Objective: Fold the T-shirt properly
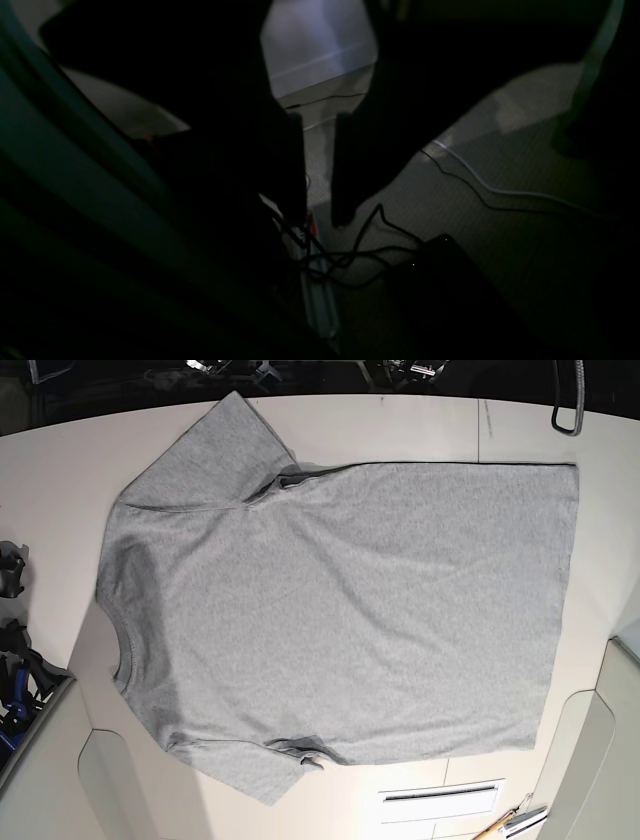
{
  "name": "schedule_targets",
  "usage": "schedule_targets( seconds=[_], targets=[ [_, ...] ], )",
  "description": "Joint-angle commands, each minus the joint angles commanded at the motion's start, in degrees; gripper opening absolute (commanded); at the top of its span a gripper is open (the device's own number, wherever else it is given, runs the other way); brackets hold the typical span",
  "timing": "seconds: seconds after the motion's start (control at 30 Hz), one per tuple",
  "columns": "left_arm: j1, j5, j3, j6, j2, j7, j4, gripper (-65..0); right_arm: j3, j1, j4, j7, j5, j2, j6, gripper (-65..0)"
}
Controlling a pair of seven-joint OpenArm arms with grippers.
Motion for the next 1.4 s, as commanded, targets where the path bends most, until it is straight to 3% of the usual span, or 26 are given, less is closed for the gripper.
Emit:
schedule_targets(
  seconds=[0.17,0.47,0.63,0.77,0.83,1.07,1.17,1.33,1.4],
  targets=[
    [0.02,0.0,0.0,-6.93,0.0,-2.56,0.0,-54.9,0.0,0.0,1.84,0.0,0.0,0.0,0.0,-58.0],
    [0.02,0.04,0.0,-7.26,0.0,-2.51,0.0,-54.9,0.0,-0.02,2.25,-0.04,0.02,0.0,0.0,-58.0],
    [0.15,-0.28,0.0,-13.44,-0.02,-0.87,0.0,-54.8,0.0,-0.33,2.25,-0.07,0.02,0.22,0.22,-58.0],
    [1.38,-5.99,0.0,-13.35,-0.37,5.07,0.44,-54.8,0.0,-1.33,2.27,-0.07,2.69,1.29,0.28,-58.0],
    [3.13,-6.71,0.0,-13.35,-1.14,5.01,1.99,-54.8,0.0,-1.99,2.38,-0.07,3.45,2.16,1.07,-58.0],
    [12.59,-8.61,-0.02,-13.14,-3.85,5.03,13.16,-54.8,0.0,-5.2,4.33,-0.09,3.5,4.87,1.11,-58.0],
    [17.05,-8.59,-0.11,-13.16,-4.85,5.09,19.15,-54.8,0.0,-8.31,8.17,-0.09,3.54,6.95,1.27,-58.0],
    [24.06,-8.59,-0.11,-13.09,-6.62,5.29,28.13,-54.8,0.0,-15.67,19.1,-0.09,8.48,12.41,1.25,-58.0],
    [27.06,-9.31,-0.11,-11.76,-7.48,6.51,32.2,-54.8,0.0,-19.19,24.52,-0.17,8.61,14.84,1.25,-58.0]
  ],
)
